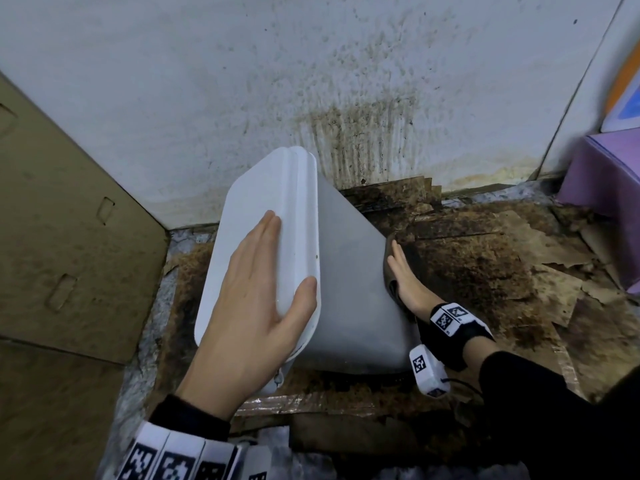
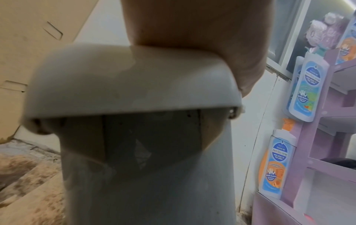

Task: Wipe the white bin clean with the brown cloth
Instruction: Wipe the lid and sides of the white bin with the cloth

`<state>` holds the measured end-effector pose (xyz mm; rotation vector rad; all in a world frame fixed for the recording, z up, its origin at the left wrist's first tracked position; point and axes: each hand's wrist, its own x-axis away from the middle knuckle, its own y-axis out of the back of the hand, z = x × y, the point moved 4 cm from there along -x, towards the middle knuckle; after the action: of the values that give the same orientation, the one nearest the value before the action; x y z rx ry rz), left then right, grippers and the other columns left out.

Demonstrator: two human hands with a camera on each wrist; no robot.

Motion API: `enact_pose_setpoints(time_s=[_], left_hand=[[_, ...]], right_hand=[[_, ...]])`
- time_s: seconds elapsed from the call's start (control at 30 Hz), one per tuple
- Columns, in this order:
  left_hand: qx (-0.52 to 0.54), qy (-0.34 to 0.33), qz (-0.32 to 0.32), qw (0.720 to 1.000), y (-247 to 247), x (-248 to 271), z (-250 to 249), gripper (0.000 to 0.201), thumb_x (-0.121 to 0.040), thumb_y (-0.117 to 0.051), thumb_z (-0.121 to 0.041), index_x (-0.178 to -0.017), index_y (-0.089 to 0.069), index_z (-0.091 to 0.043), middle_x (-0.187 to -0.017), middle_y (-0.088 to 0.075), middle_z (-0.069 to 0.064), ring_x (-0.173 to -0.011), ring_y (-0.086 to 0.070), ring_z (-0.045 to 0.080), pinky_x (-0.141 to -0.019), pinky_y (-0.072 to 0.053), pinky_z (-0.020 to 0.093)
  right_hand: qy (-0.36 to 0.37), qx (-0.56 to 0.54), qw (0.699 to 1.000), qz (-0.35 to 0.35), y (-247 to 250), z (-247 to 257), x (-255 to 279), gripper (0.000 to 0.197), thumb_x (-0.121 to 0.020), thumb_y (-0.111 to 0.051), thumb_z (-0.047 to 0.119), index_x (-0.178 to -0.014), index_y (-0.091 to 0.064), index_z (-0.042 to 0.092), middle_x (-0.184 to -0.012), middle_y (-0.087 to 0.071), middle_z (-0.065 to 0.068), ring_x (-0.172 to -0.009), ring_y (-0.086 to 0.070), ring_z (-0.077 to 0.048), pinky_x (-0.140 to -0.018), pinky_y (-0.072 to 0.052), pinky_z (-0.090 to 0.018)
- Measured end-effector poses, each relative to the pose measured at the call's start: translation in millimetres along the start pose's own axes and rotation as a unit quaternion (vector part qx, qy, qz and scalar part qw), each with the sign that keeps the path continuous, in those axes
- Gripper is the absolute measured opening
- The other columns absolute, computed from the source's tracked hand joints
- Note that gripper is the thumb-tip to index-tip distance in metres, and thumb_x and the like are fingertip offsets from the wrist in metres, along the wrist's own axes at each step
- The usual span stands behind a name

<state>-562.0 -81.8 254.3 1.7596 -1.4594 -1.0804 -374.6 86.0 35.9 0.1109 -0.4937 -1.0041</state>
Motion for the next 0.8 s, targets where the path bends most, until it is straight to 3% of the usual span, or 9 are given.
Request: enact_pose_setpoints(time_s=[0.17, 0.3, 0.43, 0.6, 0.8], left_hand=[[0.000, 0.006, 0.002, 1.000, 1, -1, 3, 0.076, -0.098, -0.040, -0.051, -0.162, -0.011, -0.024, -0.168, -0.010, -0.014, -0.153, -0.004, -0.003, -0.124, -0.010, 0.023], [-0.002, 0.002, 0.001, 1.000, 2, 0, 5, 0.075, -0.099, -0.040, -0.052, -0.162, -0.011, -0.023, -0.169, -0.011, -0.013, -0.153, -0.005, -0.003, -0.123, -0.010, 0.020], [-0.005, -0.002, 0.000, 1.000, 1, 1, 3, 0.075, -0.099, -0.042, -0.049, -0.162, -0.011, -0.023, -0.169, -0.011, -0.012, -0.153, -0.006, -0.002, -0.122, -0.008, 0.016], [-0.004, 0.001, 0.002, 1.000, 2, 2, 6, 0.076, -0.098, -0.039, -0.053, -0.162, -0.009, -0.024, -0.169, -0.009, -0.014, -0.153, -0.004, -0.003, -0.124, -0.011, 0.022], [0.003, 0.007, 0.002, 1.000, 3, 1, 8, 0.075, -0.099, -0.042, -0.049, -0.162, -0.011, -0.023, -0.168, -0.011, -0.013, -0.153, -0.005, -0.003, -0.123, -0.011, 0.021]], right_hand=[[-0.023, -0.049, 0.998, -0.037, -3, 8, -5, 0.056, -0.113, -0.018, 0.034, -0.163, 0.008, 0.024, -0.172, 0.014, 0.004, -0.158, 0.012, -0.013, -0.129, 0.005, -0.040], [-0.011, -0.047, 0.998, -0.037, -7, 46, -2, 0.057, -0.113, -0.019, 0.034, -0.163, 0.006, 0.024, -0.171, 0.016, 0.003, -0.157, 0.016, -0.013, -0.128, 0.009, -0.044], [0.048, -0.061, 0.997, -0.006, -8, 107, 10, 0.056, -0.113, -0.019, 0.031, -0.163, 0.005, 0.024, -0.171, 0.015, 0.006, -0.157, 0.014, -0.011, -0.122, 0.011, -0.033], [0.147, -0.095, 0.983, 0.054, -18, 164, 19, 0.056, -0.113, -0.020, 0.034, -0.163, 0.005, 0.028, -0.171, 0.015, 0.010, -0.155, 0.019, -0.006, -0.128, 0.009, -0.037], [0.198, 0.054, 0.977, 0.049, -17, 142, 3, 0.058, -0.114, -0.019, 0.030, -0.161, 0.013, 0.021, -0.169, 0.019, 0.009, -0.154, 0.019, -0.004, -0.121, 0.012, -0.018]])
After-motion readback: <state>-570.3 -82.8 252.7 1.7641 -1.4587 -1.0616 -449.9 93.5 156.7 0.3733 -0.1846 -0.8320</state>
